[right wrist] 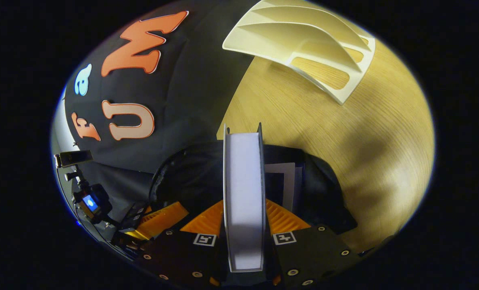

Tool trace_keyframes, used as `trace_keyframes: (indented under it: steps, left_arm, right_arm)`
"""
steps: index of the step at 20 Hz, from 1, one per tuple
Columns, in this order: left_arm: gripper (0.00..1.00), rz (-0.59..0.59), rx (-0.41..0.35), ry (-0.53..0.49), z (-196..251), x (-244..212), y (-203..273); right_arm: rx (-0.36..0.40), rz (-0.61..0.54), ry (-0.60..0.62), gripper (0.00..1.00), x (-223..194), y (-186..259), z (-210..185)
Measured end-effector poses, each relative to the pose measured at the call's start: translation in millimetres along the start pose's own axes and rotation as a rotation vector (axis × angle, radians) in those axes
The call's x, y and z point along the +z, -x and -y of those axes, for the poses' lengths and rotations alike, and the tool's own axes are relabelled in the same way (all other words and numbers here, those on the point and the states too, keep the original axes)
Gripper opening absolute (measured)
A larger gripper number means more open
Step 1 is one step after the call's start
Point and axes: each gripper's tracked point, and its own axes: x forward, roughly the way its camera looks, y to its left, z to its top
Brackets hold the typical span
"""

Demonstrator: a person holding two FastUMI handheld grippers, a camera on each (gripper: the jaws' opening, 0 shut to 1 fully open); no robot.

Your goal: Open the schoolbag, grab two books from the bookshelf and put them into the schoolbag.

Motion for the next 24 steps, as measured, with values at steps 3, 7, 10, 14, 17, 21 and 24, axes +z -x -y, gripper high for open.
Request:
trace_keyframes:
  steps: [3, 7, 10, 14, 17, 21, 24]
  left_arm:
    - [0.05, 0.006, -0.003, -0.005, 3, 2, 2]
    - [0.05, -0.004, -0.012, -0.021, 8, 2, 1]
    - [0.05, 0.004, -0.007, -0.026, 7, 4, 0]
    - [0.05, 0.02, -0.009, -0.007, 6, 7, 4]
    - [0.05, 0.028, -0.009, -0.001, 5, 7, 5]
    - [0.05, 0.033, -0.016, 0.019, 4, 5, 6]
    - [0.05, 0.034, -0.013, 0.026, 0, 4, 3]
  right_arm:
    - [0.013, -0.009, 0.011, 0.37, -4, -14, -5]
    - [0.031, -0.041, 0.01, 0.37, -17, -31, -5]
    - [0.038, -0.044, 0.01, 0.38, -19, -41, -8]
    - [0.04, -0.055, 0.013, 0.38, -21, -57, -12]
    - [0.035, -0.067, 0.014, 0.39, -23, -63, -14]
    - [-0.094, -0.134, 0.038, 0.43, -34, -63, 1]
    - [-0.204, -0.183, 0.118, 0.54, -36, -50, 17]
